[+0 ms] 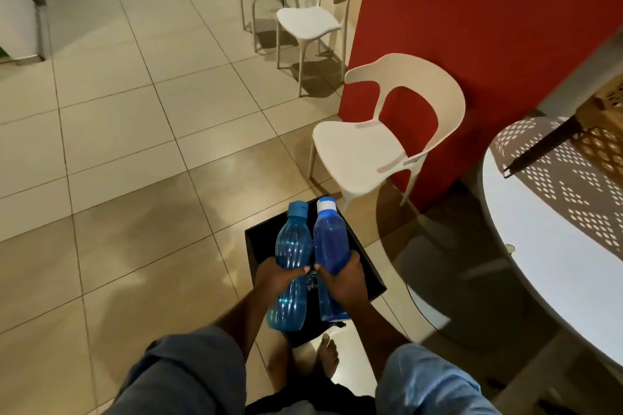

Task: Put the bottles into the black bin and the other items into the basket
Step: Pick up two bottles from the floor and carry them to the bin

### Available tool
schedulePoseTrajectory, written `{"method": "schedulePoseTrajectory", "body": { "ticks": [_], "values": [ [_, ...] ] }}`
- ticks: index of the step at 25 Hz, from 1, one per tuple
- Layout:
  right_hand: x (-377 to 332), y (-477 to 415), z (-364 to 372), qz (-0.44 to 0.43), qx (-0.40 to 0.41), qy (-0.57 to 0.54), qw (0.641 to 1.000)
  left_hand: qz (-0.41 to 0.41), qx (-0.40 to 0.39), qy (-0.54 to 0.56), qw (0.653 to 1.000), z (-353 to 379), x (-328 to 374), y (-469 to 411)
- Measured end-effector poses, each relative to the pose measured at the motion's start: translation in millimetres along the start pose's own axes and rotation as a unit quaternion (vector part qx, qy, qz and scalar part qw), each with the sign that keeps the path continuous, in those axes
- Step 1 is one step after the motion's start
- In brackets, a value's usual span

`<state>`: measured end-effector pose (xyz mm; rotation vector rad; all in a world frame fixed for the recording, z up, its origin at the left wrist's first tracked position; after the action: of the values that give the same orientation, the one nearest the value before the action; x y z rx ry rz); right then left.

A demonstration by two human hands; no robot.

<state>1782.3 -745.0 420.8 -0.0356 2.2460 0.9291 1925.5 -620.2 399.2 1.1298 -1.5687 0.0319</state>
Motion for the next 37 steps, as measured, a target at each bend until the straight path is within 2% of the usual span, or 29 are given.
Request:
{"method": "schedulePoseTrajectory", "body": {
  "ticks": [3,6,10,17,23,30,33,37],
  "values": [
    [-3,-18,8,0.022,-0.018,0.062,0.998,0.024,-0.022,-0.034,0.999,-6,10,-15],
    [-1,-40,9,0.052,-0.045,0.141,0.988,-0.001,-0.005,-0.095,0.996,-14,8,-29],
    [0,-51,5,0.038,-0.086,0.158,0.983,-0.034,0.015,-0.12,0.992,-6,4,-33],
    [-2,-60,-14,0.019,-0.133,0.155,0.979,-0.012,0.009,-0.165,0.986,13,21,-37],
    [-4,-47,-34,-0.001,-0.101,0.149,0.984,0.039,0.001,-0.163,0.986,22,46,-34],
    [-10,-21,-56,-0.039,-0.028,0.142,0.989,0.116,-0.06,-0.197,0.972,29,78,-19],
    [-7,-6,-58,-0.021,-0.01,0.117,0.993,0.159,-0.089,-0.235,0.955,26,88,-10],
    [4,34,-49,0.001,0.055,0.076,0.996,0.235,-0.116,-0.281,0.923,16,98,8]
  ]
}}
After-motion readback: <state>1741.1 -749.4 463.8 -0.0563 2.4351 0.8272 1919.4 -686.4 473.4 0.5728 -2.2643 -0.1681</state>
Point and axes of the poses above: each hand's wrist, its own y-axis away from the middle knuckle, its own z-axis out of the palm, x = y × z, the point moved 7 cm from there along -y, towards the middle knuckle, and after that the axes turned 9 degrees about z, right-handed, at the moved point
